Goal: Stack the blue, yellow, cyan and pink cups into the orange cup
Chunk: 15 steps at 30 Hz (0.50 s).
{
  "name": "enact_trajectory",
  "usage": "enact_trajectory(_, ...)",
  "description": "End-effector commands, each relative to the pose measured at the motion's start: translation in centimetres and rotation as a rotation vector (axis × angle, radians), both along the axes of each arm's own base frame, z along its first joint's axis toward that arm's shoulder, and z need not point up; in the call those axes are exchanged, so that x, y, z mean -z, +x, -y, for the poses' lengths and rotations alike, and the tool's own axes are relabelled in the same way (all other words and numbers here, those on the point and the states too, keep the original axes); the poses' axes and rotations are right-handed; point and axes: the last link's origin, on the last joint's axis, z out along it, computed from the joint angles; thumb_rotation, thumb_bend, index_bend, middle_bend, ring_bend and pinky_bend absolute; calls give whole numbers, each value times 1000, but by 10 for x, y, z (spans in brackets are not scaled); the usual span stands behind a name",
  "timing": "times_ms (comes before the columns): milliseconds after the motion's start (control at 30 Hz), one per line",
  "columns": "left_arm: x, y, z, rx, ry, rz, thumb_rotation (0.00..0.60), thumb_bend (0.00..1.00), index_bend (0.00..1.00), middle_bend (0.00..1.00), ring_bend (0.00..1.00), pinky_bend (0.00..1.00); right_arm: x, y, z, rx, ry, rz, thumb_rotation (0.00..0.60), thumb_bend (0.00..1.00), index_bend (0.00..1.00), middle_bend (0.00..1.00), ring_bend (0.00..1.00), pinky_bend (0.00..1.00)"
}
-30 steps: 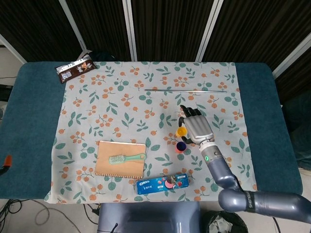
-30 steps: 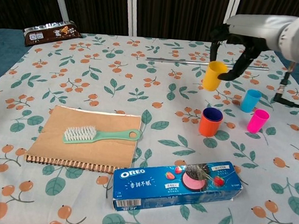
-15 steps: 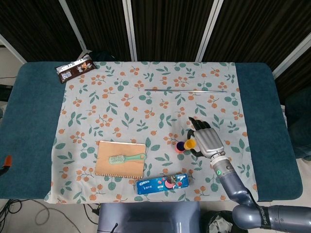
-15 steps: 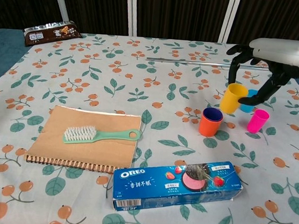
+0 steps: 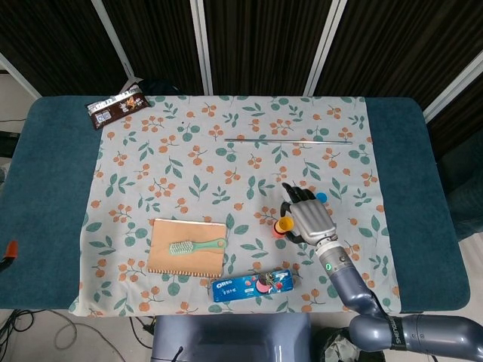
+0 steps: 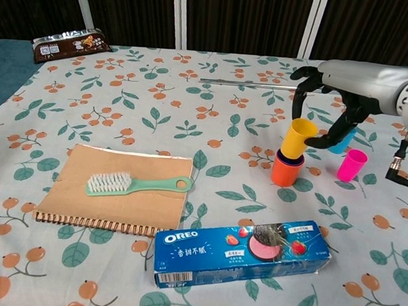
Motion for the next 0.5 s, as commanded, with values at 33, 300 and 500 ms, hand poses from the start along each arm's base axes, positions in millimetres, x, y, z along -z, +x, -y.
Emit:
enact_trajectory(33, 0, 0, 0, 0, 0, 0, 600, 332, 133, 29, 0, 71, 2, 0, 1, 0, 3, -5, 600, 365, 498, 0, 105, 148)
enact_trajectory(300, -1, 0, 0, -1, 2, -1, 600, 331, 132, 29, 0, 71, 6, -2, 3, 11, 8, -11, 600, 366, 499, 0, 105, 148)
enact_trajectory(500, 0, 0, 0, 0, 2, -1, 600, 331, 132, 29, 0, 71, 7, -5, 4, 14, 11, -20, 600, 366, 317, 0, 105, 148)
